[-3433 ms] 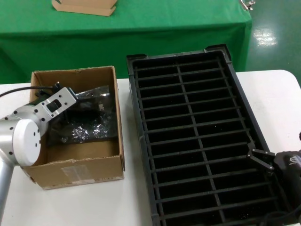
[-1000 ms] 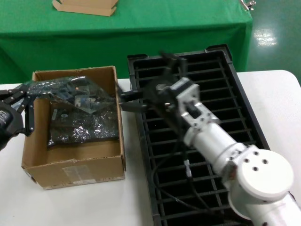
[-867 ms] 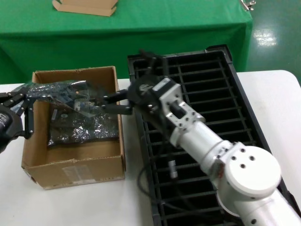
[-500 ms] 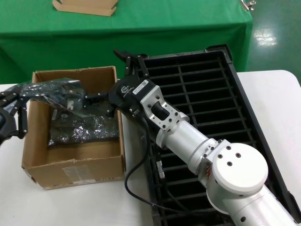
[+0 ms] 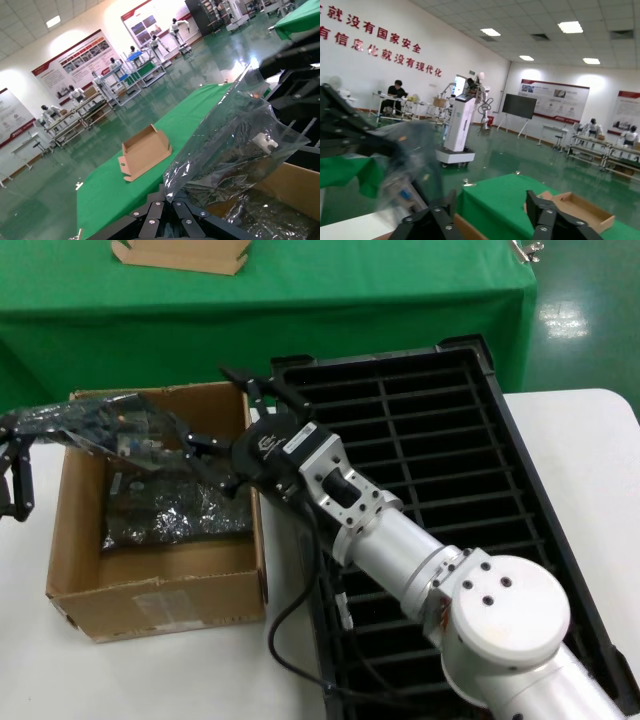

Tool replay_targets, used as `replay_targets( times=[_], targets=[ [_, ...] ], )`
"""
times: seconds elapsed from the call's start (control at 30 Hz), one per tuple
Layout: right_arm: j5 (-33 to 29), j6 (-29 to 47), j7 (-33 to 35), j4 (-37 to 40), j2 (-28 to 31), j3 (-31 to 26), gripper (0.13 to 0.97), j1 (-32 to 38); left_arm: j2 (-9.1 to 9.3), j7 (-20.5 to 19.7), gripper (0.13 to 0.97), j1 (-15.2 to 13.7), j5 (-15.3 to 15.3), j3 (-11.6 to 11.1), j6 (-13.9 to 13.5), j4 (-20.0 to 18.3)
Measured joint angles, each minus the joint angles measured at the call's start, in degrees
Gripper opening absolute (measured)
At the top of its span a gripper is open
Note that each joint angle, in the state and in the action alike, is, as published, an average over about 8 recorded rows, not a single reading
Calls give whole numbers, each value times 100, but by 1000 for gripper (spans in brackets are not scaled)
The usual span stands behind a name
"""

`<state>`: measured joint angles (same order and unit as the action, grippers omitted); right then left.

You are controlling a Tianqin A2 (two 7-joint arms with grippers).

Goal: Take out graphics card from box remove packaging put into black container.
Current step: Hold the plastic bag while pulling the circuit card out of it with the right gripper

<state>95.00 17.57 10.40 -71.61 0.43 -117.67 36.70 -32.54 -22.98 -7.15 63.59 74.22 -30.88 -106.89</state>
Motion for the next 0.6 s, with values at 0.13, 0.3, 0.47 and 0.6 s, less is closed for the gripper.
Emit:
replay_targets(
  times=[0.13,0.3,0.47,0.6],
  targets=[
    [25,4,-14,19,-21,-77,537,-61,-24,40,139,-98,98,46,68,163],
    [30,17,-56,-3,-32,-178,402,-126,-67,89,139,-222,230,103,153,347],
    [-26,46,-138,-72,-29,-243,324,-182,-79,118,139,-370,262,190,213,526],
    [-64,68,-186,-122,-26,-263,246,-215,-55,106,139,-511,168,267,220,667]
  ],
)
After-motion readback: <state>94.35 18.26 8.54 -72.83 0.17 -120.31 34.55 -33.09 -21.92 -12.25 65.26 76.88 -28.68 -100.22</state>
